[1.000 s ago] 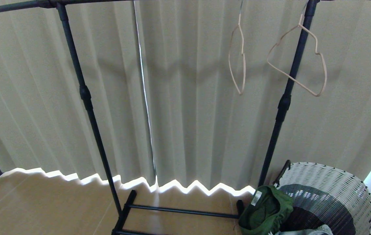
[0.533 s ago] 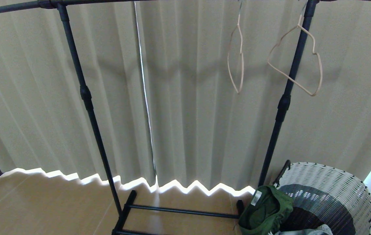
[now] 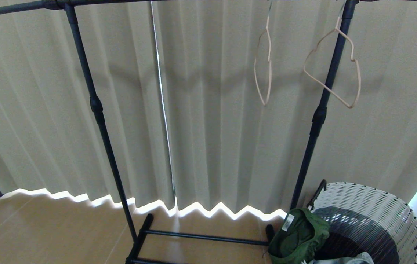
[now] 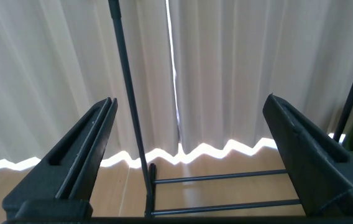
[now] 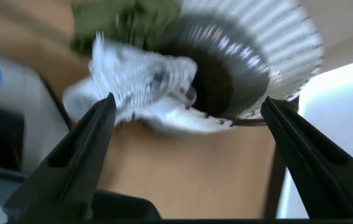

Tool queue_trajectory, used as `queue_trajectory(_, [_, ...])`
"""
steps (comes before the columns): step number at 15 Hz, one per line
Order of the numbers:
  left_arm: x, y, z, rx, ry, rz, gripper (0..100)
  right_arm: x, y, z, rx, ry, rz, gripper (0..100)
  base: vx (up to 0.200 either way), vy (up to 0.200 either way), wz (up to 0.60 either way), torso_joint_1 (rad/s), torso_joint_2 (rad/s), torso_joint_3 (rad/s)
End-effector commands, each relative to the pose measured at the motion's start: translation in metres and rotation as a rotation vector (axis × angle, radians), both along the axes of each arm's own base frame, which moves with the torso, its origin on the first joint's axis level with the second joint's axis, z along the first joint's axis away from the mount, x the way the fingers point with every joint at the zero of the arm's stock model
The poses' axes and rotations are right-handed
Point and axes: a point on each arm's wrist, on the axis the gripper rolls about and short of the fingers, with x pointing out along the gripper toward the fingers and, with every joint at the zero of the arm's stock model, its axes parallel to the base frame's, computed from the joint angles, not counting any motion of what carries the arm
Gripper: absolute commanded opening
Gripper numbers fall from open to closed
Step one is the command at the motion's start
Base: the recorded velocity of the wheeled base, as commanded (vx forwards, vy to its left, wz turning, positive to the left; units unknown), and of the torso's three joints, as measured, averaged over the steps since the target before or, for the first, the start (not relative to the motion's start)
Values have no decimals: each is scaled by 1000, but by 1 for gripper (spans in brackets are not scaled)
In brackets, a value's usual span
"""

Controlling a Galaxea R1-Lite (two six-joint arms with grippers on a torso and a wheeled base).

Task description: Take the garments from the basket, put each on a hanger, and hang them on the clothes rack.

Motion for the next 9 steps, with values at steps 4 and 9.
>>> queue_trajectory(4, [0, 0, 0, 0, -1, 0, 100, 79, 6, -53, -170, 380, 56, 100, 0, 0, 0, 0, 0, 0])
queue_trajectory(9, [0, 0, 0, 0, -1, 0, 100, 104, 2, -71, -217, 455, 5, 100, 0, 0, 0, 0, 0, 0])
